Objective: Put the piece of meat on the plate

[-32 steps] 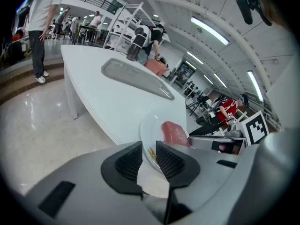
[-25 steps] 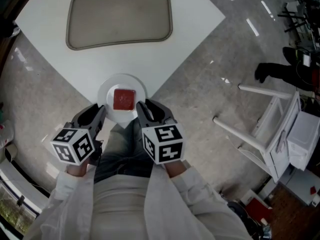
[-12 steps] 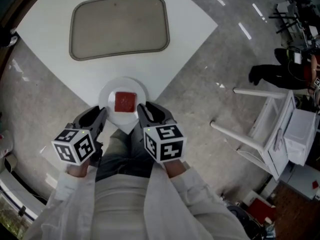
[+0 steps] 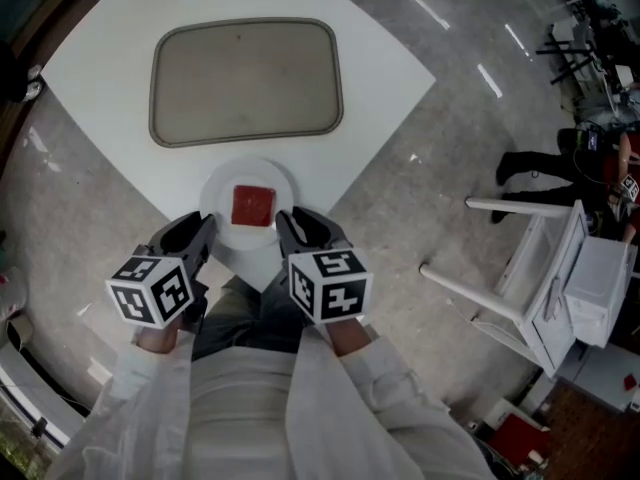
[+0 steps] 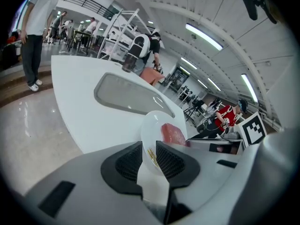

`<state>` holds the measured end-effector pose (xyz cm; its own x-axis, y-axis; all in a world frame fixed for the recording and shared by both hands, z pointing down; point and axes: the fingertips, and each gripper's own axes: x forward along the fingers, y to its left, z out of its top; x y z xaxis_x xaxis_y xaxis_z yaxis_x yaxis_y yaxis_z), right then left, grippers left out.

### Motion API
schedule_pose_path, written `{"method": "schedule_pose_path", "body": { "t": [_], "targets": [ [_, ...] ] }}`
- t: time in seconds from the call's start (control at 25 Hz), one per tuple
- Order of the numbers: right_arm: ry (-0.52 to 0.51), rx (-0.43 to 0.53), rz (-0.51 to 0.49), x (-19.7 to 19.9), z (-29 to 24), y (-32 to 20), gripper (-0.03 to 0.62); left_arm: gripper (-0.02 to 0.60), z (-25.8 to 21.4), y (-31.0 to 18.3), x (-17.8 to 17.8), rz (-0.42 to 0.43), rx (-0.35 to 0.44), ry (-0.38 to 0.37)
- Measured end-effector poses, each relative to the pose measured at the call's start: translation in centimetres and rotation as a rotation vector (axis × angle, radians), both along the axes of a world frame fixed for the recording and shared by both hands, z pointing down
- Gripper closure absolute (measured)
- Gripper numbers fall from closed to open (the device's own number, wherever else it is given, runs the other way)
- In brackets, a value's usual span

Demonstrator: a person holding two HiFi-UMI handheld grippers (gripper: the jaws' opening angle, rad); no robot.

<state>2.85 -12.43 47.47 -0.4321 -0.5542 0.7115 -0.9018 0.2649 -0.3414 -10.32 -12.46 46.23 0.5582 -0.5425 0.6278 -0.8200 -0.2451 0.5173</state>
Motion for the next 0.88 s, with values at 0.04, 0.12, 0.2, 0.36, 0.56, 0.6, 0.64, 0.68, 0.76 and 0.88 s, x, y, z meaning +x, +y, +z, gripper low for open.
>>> {"method": "schedule_pose_path", "body": {
  "t": [0.04,0.12,0.2,0.36,0.56,0.6,0.64,0.68,0.76,0.88],
  "targets": [
    [0.000,0.001,-0.006,-0.1,-0.1,-0.7,0.508,0.489,-0.1,-0.7,-0.1,-0.006,0.001,0.000],
    [0.000,0.002,-0.016,-0.2,-0.3,-2.1,0.508,0.489,-0.3,-2.0,-0.2,-0.018,0.004,0.002],
    [0.000,0.006,-0.024,-0.1,-0.6,-3.7,0.508,0.489,-0.5,-3.3,-0.1,-0.026,0.009,0.002],
    [-0.003,0.015,-0.045,0.4,-1.0,-7.1,0.508,0.489,-1.0,-6.4,0.5,-0.050,0.021,0.006],
    [-0.019,0.017,-0.080,0.7,-1.5,-11.5,0.508,0.488,-1.9,-10.7,0.7,-0.088,0.049,-0.006],
    [-0.025,0.017,-0.086,0.5,-1.5,-12.5,0.508,0.488,-2.0,-11.6,0.6,-0.094,0.054,-0.010],
    [-0.030,0.016,-0.094,0.3,-1.6,-13.5,0.508,0.489,-2.0,-12.5,0.4,-0.100,0.057,-0.013],
    [-0.034,0.016,-0.102,0.1,-1.6,-14.6,0.508,0.488,-2.0,-13.3,0.2,-0.106,0.058,-0.015],
    [-0.038,0.017,-0.118,-0.4,-1.6,-16.6,0.508,0.489,-1.9,-14.9,-0.2,-0.119,0.057,-0.019],
    [-0.034,0.016,-0.135,-0.9,-1.5,-19.4,0.508,0.488,-1.5,-17.1,-0.7,-0.138,0.050,-0.028]
  ]
}}
